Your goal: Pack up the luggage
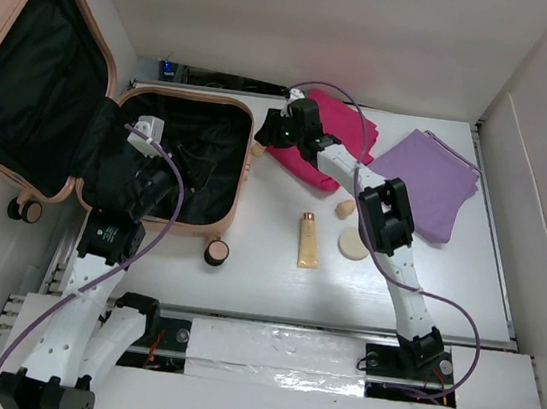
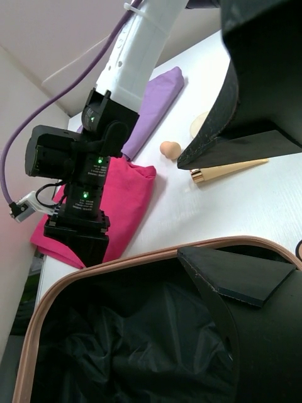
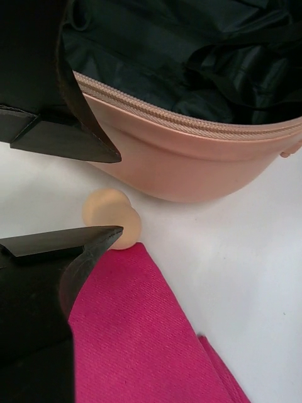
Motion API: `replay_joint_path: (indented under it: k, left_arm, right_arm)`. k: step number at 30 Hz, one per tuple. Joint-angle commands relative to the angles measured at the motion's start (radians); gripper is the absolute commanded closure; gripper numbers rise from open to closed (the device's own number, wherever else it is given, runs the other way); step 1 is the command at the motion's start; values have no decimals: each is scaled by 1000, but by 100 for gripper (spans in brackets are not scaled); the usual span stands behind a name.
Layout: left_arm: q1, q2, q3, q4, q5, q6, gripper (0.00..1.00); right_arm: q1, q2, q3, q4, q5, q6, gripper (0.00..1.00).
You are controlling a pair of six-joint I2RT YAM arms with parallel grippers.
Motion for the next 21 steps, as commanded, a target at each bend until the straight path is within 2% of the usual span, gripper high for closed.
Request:
replay_joint_path:
  k: [1,17,21]
  left_arm:
    - [-4,-1,18,34,0,13,51]
    - [-4,-11,12,41,17,11,51]
    - [-4,-12,13,40,20,13,51]
  right_arm:
    - [7,19,5,34,2,19,49]
    - [-3,84,74,-18,19,53,47]
    - [-3,101,98,-47,18,65,49]
